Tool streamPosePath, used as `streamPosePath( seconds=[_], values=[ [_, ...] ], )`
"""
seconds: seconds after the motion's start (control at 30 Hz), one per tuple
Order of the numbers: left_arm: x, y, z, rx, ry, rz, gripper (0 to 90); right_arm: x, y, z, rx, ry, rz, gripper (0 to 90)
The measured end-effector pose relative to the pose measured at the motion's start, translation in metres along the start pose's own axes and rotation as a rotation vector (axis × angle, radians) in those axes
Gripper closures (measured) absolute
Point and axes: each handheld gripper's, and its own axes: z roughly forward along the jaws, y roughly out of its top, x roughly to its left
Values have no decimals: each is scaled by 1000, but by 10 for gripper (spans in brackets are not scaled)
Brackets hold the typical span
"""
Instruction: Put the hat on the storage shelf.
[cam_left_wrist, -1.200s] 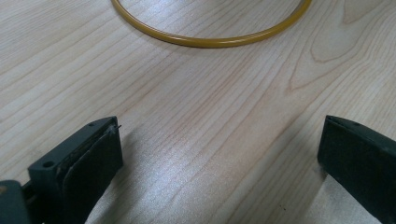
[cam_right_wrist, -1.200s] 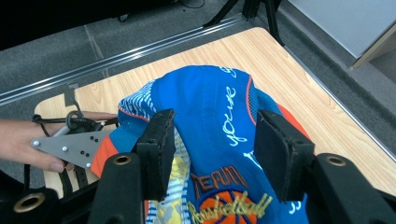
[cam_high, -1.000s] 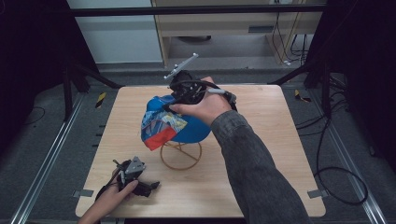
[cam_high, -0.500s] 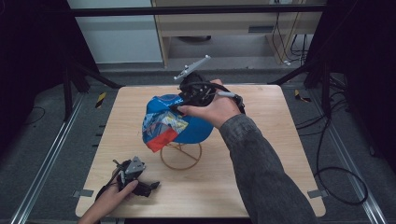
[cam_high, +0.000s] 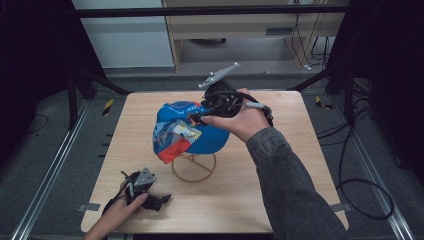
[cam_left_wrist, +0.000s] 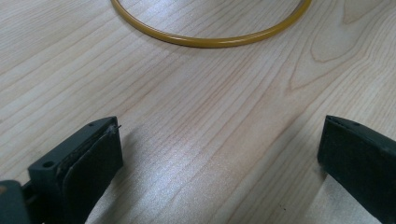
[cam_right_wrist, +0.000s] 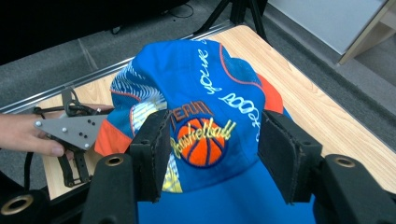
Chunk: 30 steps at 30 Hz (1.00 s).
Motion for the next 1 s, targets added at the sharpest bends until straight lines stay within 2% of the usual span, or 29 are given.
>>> streamPosePath(
  seconds=[0.37, 1.0],
  values=[
    [0, 0, 0, 0, 0, 0, 0, -4, -12, -11, -16, -10, 16, 436],
    [0, 0, 0, 1, -1, -1, 0, -11, -30, -29, -29, -48, 48, 367]
  ],
)
